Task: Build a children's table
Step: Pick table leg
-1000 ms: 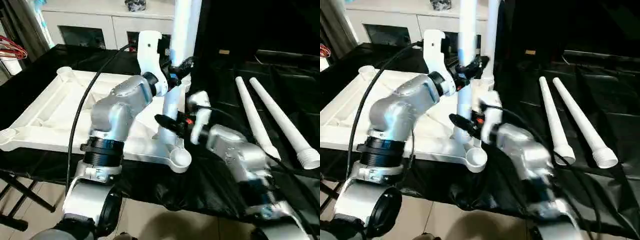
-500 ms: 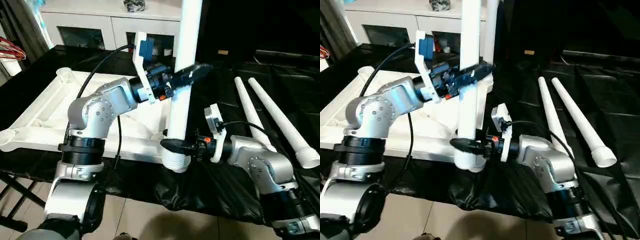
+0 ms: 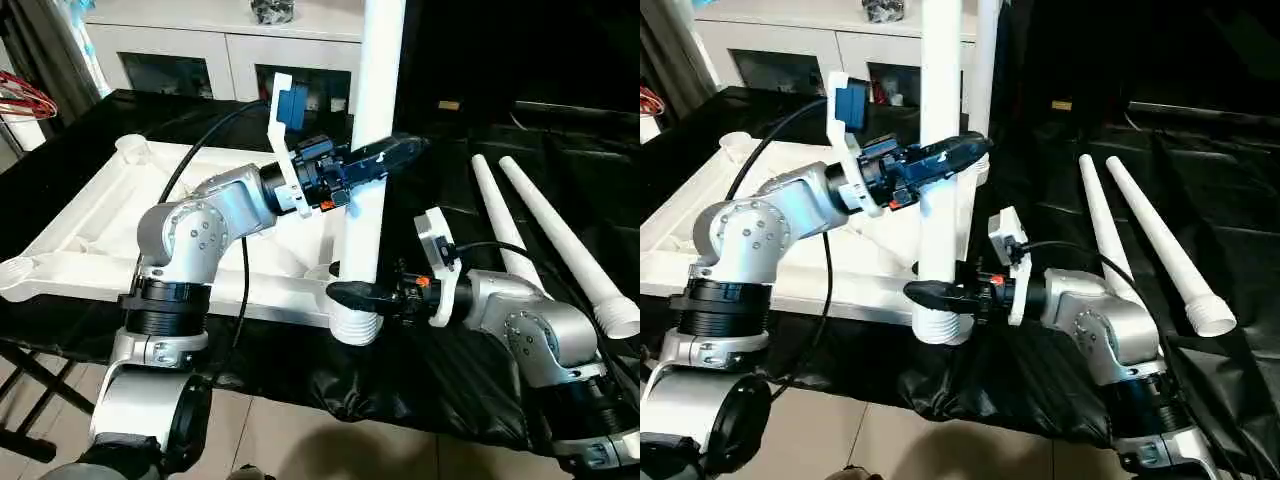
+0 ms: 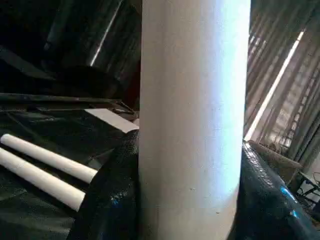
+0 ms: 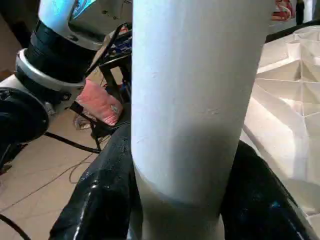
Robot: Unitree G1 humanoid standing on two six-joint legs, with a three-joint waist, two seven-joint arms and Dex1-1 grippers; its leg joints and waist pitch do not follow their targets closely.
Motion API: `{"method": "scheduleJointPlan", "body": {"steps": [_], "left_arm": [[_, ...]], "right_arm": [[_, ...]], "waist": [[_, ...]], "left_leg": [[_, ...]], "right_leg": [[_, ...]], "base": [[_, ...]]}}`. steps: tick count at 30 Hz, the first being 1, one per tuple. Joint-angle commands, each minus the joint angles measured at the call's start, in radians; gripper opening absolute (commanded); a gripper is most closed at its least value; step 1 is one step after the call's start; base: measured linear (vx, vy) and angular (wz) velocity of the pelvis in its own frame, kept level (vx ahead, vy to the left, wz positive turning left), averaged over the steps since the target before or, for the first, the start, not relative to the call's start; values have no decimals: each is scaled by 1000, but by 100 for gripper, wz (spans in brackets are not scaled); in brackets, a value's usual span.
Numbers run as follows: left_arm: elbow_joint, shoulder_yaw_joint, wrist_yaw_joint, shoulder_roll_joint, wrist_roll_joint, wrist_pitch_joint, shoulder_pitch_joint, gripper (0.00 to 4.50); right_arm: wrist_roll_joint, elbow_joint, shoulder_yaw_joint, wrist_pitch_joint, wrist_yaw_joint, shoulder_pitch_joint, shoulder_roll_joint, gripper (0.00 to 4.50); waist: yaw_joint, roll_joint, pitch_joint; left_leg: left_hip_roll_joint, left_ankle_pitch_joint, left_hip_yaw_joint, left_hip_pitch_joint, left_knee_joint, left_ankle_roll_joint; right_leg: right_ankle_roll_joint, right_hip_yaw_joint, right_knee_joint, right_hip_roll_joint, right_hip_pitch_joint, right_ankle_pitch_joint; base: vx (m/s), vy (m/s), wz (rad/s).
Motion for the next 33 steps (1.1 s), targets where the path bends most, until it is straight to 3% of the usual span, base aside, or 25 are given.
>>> {"method": "scheduleJointPlan", "body": {"steps": [1, 2, 5, 6, 10, 13, 15, 17, 19, 25, 33], "left_arm": [[13, 13, 75, -3, 41, -29, -20, 181], [13, 12, 99, -6, 54, -37, -21, 180], [11, 3, 179, -16, 104, -66, -26, 179], [6, -7, 244, -24, 150, -88, -31, 178], [0, -4, 348, -51, 195, -100, -44, 178], [-13, -13, 386, -68, 218, -121, -47, 178], [-17, -20, 390, -68, 221, -124, -46, 178], [-16, -26, 394, -69, 228, -128, -45, 178], [-14, -34, 392, -65, 239, -130, -43, 178], [-6, -51, 386, -56, 263, -139, -41, 178], [3, -86, 330, -40, 272, -140, -42, 178]], "right_arm": [[-18, -26, 9, -41, -5, -10, 7, 189], [-28, -20, 7, -50, -22, -14, 12, 245], [-62, 21, -12, -58, -123, -41, 42, 280], [-106, 55, -24, -84, -216, -63, 68, 289], [-152, 128, -41, -60, -351, -112, 104, 293], [-165, 167, -45, -29, -400, -144, 117, 293], [-164, 170, -47, -28, -398, -151, 120, 293], [-164, 177, -48, -27, -402, -159, 122, 293], [-168, 189, -45, -17, -407, -170, 120, 293], [-191, 211, -8, -25, -378, -186, 91, 293], [-190, 191, 20, -11, -306, -178, 59, 293]], "waist": [[2, -8, -81], [3, -10, -81], [0, -9, -80], [-3, -10, -81], [-8, -6, -82], [-6, -13, -84], [-3, -9, -86], [-2, -12, -86], [-3, -17, -83], [-2, -16, -82], [0, -16, -83]], "left_leg": [[28, -147, -8, 15, -58, 38], [28, -147, -9, 14, -58, 38], [29, -147, -11, 14, -59, 25], [28, -152, -10, 16, -59, 23], [26, -150, -9, 17, -59, 10], [28, -127, -9, 16, -59, 22], [28, -109, -8, 15, -56, 32], [28, -104, -8, 13, -57, 36], [26, -116, -6, 13, -57, 38], [27, -128, -7, 15, -58, 27], [27, -114, -7, 12, -56, 41]], "right_leg": [[-197, 42, -75, -72, 59, -183], [-196, 42, -75, -73, 60, -186], [-186, 42, -74, -72, 58, -197], [-179, 41, -77, -72, 58, -204], [-176, 42, -77, -70, 57, -208], [-188, 43, -71, -70, 58, -145], [-197, 43, -66, -70, 59, -106], [-202, 43, -64, -71, 60, -93], [-197, 43, -69, -73, 60, -128], [-181, 44, -71, -73, 59, -169], [-194, 43, -68, -74, 60, -137]], "base": [[0, 0, 0], [0, 0, 0], [0, 0, 0], [0, 0, 0], [0, 0, 0], [0, 0, 0], [0, 0, 0], [0, 0, 0], [0, 0, 0], [0, 0, 0], [0, 0, 0]]}}
